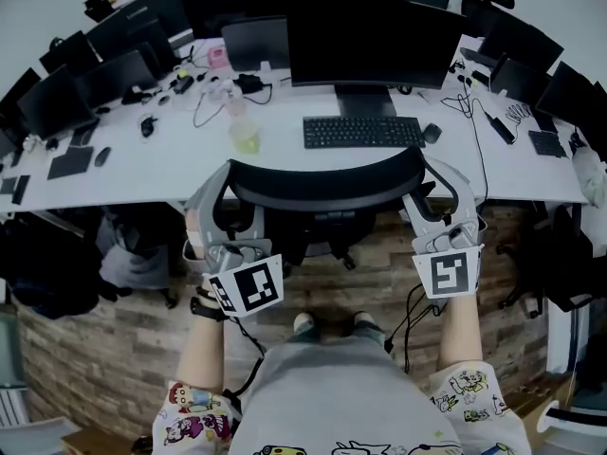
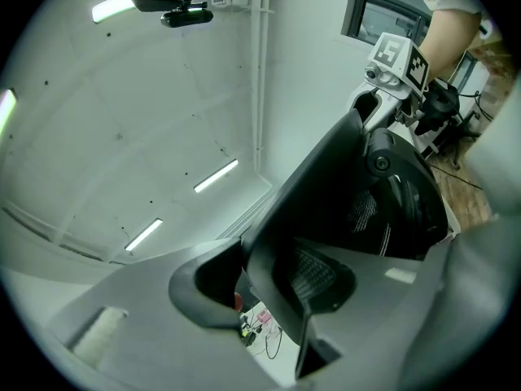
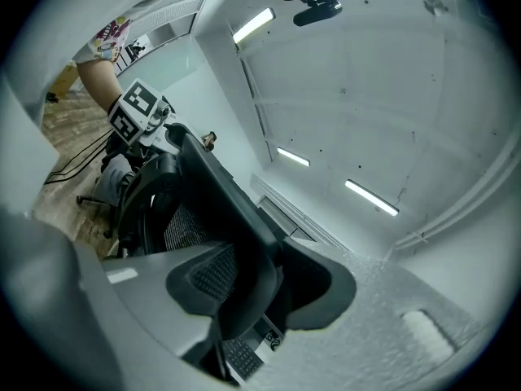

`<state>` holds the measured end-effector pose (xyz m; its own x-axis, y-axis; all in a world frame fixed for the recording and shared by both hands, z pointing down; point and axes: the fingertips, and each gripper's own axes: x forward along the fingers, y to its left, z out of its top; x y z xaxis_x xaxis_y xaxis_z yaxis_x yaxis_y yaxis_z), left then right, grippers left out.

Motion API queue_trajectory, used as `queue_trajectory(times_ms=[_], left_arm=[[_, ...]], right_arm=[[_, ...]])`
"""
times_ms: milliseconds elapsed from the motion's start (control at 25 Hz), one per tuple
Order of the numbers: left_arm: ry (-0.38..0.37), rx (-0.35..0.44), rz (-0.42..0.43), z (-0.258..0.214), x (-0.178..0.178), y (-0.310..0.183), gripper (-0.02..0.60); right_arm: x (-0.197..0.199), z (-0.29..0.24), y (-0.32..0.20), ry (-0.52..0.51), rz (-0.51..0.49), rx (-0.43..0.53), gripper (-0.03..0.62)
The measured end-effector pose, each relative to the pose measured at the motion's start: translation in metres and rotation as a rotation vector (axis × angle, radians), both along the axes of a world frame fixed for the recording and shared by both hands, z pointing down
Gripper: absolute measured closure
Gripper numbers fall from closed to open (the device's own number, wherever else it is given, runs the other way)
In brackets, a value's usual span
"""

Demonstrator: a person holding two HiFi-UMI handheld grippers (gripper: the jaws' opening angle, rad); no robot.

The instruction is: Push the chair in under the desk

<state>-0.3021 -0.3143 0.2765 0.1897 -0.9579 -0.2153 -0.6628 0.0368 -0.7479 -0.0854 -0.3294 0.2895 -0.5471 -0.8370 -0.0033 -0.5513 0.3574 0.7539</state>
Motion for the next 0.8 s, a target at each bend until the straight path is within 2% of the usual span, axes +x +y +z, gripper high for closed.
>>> queue_trajectory(times_ms=[280, 800], left_arm=[[-0.004, 0.01, 0.046, -0.002, -0.015, -0.022, 0.417], [0.018, -0.006, 0.061, 0.0, -0.031, -0.044, 0.417]], right_arm=[[-0.015, -0.002, -0.009, 0.012, 0.064, 0.009, 0.428], [-0.032, -0.005, -0.016, -0.004, 0.122, 0.029, 0.428]])
